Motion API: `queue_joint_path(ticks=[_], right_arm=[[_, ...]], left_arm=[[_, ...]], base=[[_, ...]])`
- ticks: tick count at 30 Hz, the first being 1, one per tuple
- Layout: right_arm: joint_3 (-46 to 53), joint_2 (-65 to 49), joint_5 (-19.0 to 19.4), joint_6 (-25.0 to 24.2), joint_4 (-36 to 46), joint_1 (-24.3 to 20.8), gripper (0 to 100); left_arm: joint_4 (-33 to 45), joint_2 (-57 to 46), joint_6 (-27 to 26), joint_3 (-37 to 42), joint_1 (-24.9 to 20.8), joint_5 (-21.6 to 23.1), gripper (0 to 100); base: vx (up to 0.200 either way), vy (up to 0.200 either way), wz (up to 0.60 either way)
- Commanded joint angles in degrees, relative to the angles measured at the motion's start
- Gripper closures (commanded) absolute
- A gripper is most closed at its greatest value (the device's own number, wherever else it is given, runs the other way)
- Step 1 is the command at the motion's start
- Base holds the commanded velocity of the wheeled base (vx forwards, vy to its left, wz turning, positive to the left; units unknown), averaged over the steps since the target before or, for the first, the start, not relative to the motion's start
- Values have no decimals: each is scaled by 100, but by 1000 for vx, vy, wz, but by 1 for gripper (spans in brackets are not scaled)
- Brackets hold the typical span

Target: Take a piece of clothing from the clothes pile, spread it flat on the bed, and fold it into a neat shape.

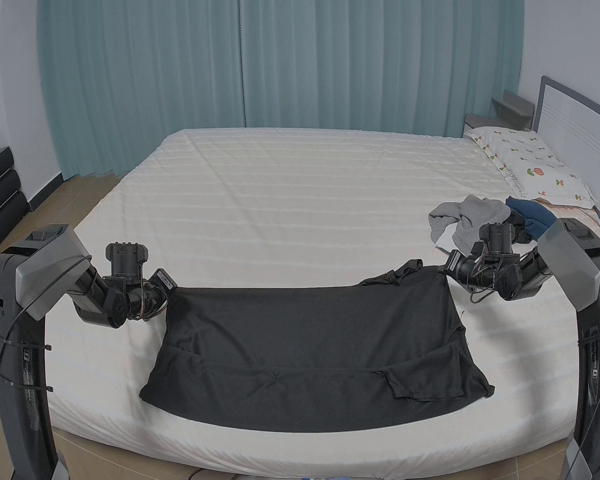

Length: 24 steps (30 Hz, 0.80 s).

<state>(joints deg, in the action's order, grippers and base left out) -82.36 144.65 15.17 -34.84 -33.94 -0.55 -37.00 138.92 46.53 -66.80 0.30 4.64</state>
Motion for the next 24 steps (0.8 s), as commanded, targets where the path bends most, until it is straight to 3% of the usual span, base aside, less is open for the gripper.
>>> queue_joint_path(ticks=[1,24], right_arm=[[440,-86,-5,-49,-605,2,100],[721,-227,-5,-550,-1273,-59,100]], left_arm=[[-9,-76,14,36,93,-7,100],[-9,-225,-4,194,137,-16,100]], base=[[0,0,0],[0,0,0]])
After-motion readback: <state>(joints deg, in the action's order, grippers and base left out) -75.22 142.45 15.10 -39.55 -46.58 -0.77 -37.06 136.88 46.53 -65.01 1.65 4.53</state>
